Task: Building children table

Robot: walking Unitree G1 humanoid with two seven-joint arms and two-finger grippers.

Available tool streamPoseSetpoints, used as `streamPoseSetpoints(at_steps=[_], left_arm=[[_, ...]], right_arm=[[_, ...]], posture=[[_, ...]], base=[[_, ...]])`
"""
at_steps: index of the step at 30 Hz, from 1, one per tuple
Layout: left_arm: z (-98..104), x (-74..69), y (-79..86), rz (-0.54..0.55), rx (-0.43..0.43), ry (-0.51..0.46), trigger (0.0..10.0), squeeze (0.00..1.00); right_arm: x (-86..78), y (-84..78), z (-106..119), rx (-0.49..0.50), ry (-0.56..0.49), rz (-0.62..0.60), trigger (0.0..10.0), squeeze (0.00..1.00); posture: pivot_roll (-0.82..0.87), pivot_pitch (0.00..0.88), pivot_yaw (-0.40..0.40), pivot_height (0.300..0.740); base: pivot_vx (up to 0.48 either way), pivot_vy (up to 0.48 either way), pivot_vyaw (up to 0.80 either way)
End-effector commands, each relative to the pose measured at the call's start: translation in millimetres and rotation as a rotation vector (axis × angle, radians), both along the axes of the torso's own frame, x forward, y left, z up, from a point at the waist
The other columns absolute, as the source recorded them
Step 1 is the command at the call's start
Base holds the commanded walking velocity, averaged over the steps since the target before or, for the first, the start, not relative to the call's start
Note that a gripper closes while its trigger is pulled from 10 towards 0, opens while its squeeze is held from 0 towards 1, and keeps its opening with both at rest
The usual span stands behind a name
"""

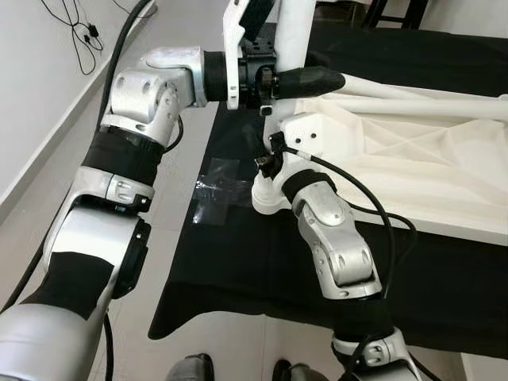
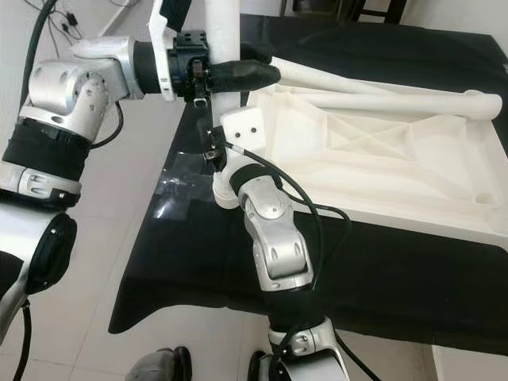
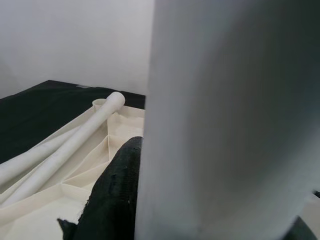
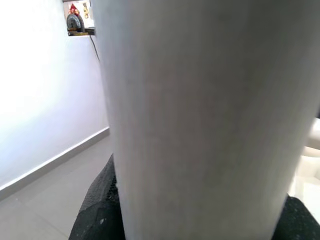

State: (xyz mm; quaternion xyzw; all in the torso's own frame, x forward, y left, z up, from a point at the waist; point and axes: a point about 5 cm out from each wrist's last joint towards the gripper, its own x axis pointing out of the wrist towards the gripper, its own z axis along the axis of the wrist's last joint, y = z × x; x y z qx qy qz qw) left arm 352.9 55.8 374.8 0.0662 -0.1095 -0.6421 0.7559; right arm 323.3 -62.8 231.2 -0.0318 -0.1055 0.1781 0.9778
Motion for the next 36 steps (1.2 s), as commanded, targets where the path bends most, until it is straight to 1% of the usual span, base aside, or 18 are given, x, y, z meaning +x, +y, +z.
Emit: streamPoseSetpoints(at_steps=[1,4,5,6,7,9,12,13,14,16,17,18,23,24,26,27,31,36], left_arm=[[2.6,-2.8,-1.7,-0.023,0.008,-0.001,0.0,0.00],[2.6,-3.1,-2.0,-0.028,0.010,-0.001,0.0,0.00],[2.5,-4.2,-3.9,-0.042,0.014,-0.003,0.0,0.00],[2.5,-4.2,-3.9,-0.042,0.014,-0.003,0.0,0.00],[2.2,-4.4,-4.7,-0.046,0.016,-0.003,0.0,0.00],[2.2,-4.4,-4.7,-0.046,0.016,-0.003,0.0,0.00],[0.8,-5.5,-5.9,-0.055,0.021,-0.004,0.0,0.00],[0.8,-5.5,-5.9,-0.055,0.021,-0.004,0.0,0.00],[0.2,-6.0,-6.4,-0.059,0.023,-0.005,0.0,0.00],[0.2,-6.0,-6.4,-0.059,0.023,-0.005,0.0,0.00],[-0.5,-6.7,-6.9,-0.065,0.026,-0.005,0.0,0.00],[-0.9,-7.5,-7.4,-0.072,0.028,-0.006,0.0,0.00],[-1.9,-9.9,-10.0,-0.095,0.036,-0.004,0.0,0.00],[-2.2,-10.7,-11.0,-0.103,0.039,-0.002,0.0,0.00],[-2.7,-11.3,-11.6,-0.108,0.043,-0.001,0.0,0.00],[-3.2,-11.7,-12.0,-0.112,0.047,0.000,0.0,0.00],[-4.2,-12.6,-13.3,-0.121,0.054,0.002,0.0,0.00],[-4.1,-13.0,-14.5,-0.123,0.053,0.002,0.0,0.00]], right_arm=[[-3.3,-3.6,-51.5,-0.056,0.257,-0.058,0.0,0.00],[-4.5,-3.6,-48.7,-0.054,0.257,-0.071,0.0,0.00],[3.8,-9.1,-36.3,-0.058,0.233,-0.012,10.0,0.06],[3.8,-9.1,-36.3,-0.058,0.233,-0.012,10.0,0.06],[10.2,-13.0,-28.5,-0.056,0.216,0.060,10.0,1.00],[10.2,-13.0,-28.5,-0.056,0.216,0.060,10.0,1.00],[31.7,-34.1,12.2,-0.070,0.064,0.361,10.0,1.00],[31.7,-34.1,12.2,-0.070,0.064,0.361,10.0,1.00],[36.8,-42.5,24.9,-0.121,0.010,0.427,10.0,1.00],[36.8,-42.5,24.9,-0.121,0.010,0.427,10.0,1.00],[39.7,-47.8,34.0,-0.183,-0.025,0.502,10.0,0.60],[42.7,-50.6,39.6,-0.223,-0.031,0.552,10.0,0.00],[49.1,-48.8,46.3,-0.285,-0.021,0.662,10.0,0.00],[50.2,-46.2,47.0,-0.280,-0.009,0.706,7.4,0.00],[51.2,-44.1,47.6,-0.270,-0.001,0.750,7.4,0.00],[52.4,-42.0,47.6,-0.251,0.008,0.782,0.0,0.00],[56.6,-39.1,46.6,-0.220,0.014,0.857,0.0,0.00],[59.1,-40.2,42.6,-0.207,0.019,0.860,0.0,0.00]], posture=[[0.09,0.196,-0.003,0.740],[0.09,0.193,-0.001,0.740],[0.09,0.188,0.001,0.740],[0.09,0.188,0.001,0.740],[0.09,0.186,0.001,0.740],[0.09,0.186,0.001,0.740],[0.09,0.182,0.002,0.740],[0.09,0.182,0.002,0.740],[0.09,0.182,0.000,0.740],[0.09,0.182,0.000,0.740],[0.09,0.185,0.000,0.740],[0.10,0.187,0.001,0.740],[0.10,0.190,0.002,0.740],[0.10,0.192,0.003,0.740],[0.11,0.193,0.005,0.740],[0.11,0.195,0.006,0.740],[0.11,0.198,0.007,0.740],[0.11,0.200,0.009,0.740]], base=[[0.000,0.000,0.00],[0.000,0.000,0.00],[0.000,0.000,0.00],[0.000,0.000,0.00],[0.000,0.000,0.00],[0.000,0.000,0.00],[0.000,0.000,0.00],[0.000,0.000,0.00],[0.000,0.000,0.00],[0.000,0.000,0.00],[0.000,0.000,0.00],[0.000,0.000,0.00],[0.000,0.000,0.00],[0.000,0.000,0.00],[0.000,0.000,0.00],[0.000,0.000,0.00],[0.000,0.000,0.00],[0.000,0.000,0.00]])
